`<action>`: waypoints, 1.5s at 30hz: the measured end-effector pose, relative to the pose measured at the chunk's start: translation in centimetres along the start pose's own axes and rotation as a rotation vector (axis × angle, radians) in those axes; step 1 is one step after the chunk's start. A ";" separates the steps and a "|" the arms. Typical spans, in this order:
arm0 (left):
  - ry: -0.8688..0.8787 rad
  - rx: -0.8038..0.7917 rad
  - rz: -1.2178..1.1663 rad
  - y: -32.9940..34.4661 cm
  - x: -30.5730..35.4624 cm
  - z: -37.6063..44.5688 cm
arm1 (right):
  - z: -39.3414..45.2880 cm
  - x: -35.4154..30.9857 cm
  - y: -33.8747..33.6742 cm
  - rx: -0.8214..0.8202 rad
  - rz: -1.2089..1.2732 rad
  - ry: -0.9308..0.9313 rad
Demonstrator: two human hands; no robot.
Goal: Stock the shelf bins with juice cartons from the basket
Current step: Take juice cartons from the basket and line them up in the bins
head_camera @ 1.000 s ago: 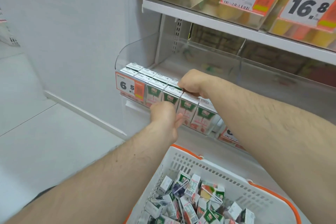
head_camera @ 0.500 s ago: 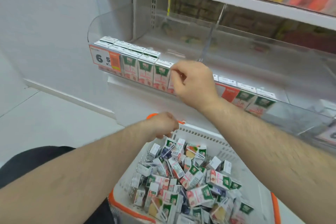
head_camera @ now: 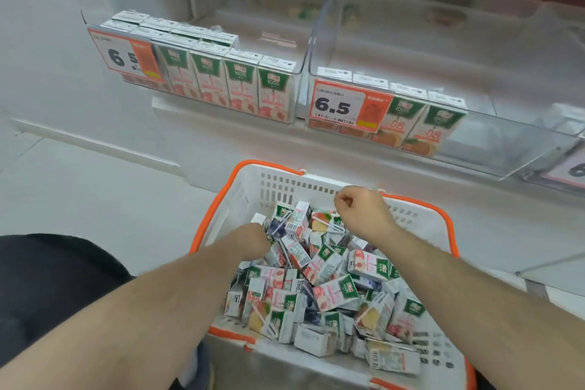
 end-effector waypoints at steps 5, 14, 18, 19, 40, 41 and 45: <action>-0.042 0.192 0.436 4.4 -1.7 2.7 | -2.8 6.1 4.7 -0.451 -0.146 0.163; -0.147 0.258 0.575 6.5 -2.5 6.4 | -6.9 6.9 10.2 -0.655 -0.110 0.379; -0.179 0.163 0.119 6.2 -2.6 6.8 | -7.7 7.5 10.1 -0.583 -0.034 0.382; -0.158 0.147 0.028 6.0 -2.6 6.7 | -7.7 7.6 9.7 -0.565 -0.016 0.372; 0.514 -0.242 -1.031 -6.7 7.7 -9.3 | -6.1 -2.7 -13.4 -0.098 0.445 0.059; 0.517 -0.264 -1.077 -7.1 7.8 -10.0 | -6.2 -3.1 -13.8 -0.066 0.484 0.051; 0.465 -0.307 -1.271 -7.9 8.0 -11.1 | -6.4 -4.0 -13.8 0.048 0.647 0.035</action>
Point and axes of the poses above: each hand's wrist, its own z-axis towards the middle knuckle, its own y-axis out of the palm, x = y × z, the point moved 1 cm from there along z, towards the middle knuckle, and after that the axes turned 10 degrees about -y, right-handed, at the moved point
